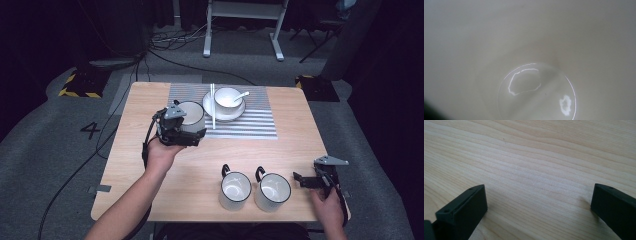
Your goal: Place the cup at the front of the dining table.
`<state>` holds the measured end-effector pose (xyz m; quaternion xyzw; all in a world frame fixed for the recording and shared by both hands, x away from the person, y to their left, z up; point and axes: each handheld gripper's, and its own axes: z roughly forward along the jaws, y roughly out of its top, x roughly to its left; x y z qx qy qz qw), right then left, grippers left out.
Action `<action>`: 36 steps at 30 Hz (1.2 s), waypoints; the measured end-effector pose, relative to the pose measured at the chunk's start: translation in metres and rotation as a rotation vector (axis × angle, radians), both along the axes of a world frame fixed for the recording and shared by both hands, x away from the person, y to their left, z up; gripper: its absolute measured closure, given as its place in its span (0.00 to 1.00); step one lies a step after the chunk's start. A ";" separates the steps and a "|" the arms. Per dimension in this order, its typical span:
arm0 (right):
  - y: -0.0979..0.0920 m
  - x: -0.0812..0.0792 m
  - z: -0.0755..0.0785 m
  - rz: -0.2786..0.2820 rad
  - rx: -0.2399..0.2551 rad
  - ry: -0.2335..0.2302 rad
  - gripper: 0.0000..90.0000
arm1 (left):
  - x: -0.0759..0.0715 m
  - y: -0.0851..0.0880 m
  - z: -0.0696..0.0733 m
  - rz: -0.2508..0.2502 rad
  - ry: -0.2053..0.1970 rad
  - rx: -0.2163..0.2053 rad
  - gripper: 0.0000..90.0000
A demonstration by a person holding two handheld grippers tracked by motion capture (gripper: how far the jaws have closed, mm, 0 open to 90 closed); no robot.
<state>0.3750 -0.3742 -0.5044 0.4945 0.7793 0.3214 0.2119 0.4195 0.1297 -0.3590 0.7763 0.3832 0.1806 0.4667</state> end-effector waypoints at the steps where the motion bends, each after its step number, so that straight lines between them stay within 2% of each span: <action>1: 0.000 0.000 0.000 0.000 0.000 0.000 0.00 | 0.004 0.001 0.000 -0.002 0.001 -0.002 0.04; 4: 0.000 0.000 0.000 0.000 -0.001 0.000 0.00 | 0.014 0.004 0.002 0.000 0.004 -0.014 0.04; 8: 0.000 0.000 0.000 0.000 0.000 0.000 0.00 | 0.026 0.004 0.005 0.002 -0.021 0.000 0.04; 9: 0.000 0.000 0.000 0.000 0.001 0.001 0.00 | 0.028 0.005 0.005 0.002 -0.017 0.005 0.04; 12: 0.000 0.000 0.000 0.000 0.000 0.001 0.00 | 0.037 0.005 0.004 0.006 -0.020 -0.014 0.04; 15: 0.000 0.000 0.000 0.000 0.000 0.001 0.00 | 0.046 0.006 0.003 0.014 -0.039 -0.006 0.04; 16: 0.000 0.000 0.000 0.000 0.000 0.000 0.00 | 0.051 0.006 0.002 0.014 -0.032 -0.010 0.04; 19: 0.000 0.000 0.000 0.000 0.000 0.000 0.00 | 0.062 0.005 0.001 0.045 -0.040 -0.024 0.04; 23: 0.000 0.000 0.000 0.000 0.000 0.001 0.00 | 0.076 0.005 0.001 0.061 -0.033 -0.034 0.04; 24: 0.000 0.000 0.000 0.000 0.001 0.001 0.00 | 0.079 0.006 0.001 0.060 -0.037 -0.016 0.04; 25: 0.000 0.000 0.000 0.000 0.000 0.000 0.00 | 0.081 0.004 0.000 0.063 -0.035 -0.025 0.04; 27: 0.000 0.000 0.000 0.000 0.000 0.000 0.00 | 0.087 0.005 0.000 0.058 -0.033 -0.005 0.04; 32: 0.000 0.001 0.000 -0.003 0.001 0.000 0.00 | 0.105 0.010 -0.004 0.080 -0.027 -0.002 0.04; 36: 0.000 0.001 0.000 -0.003 0.001 0.000 0.00 | 0.120 0.014 -0.007 0.089 -0.029 0.016 0.04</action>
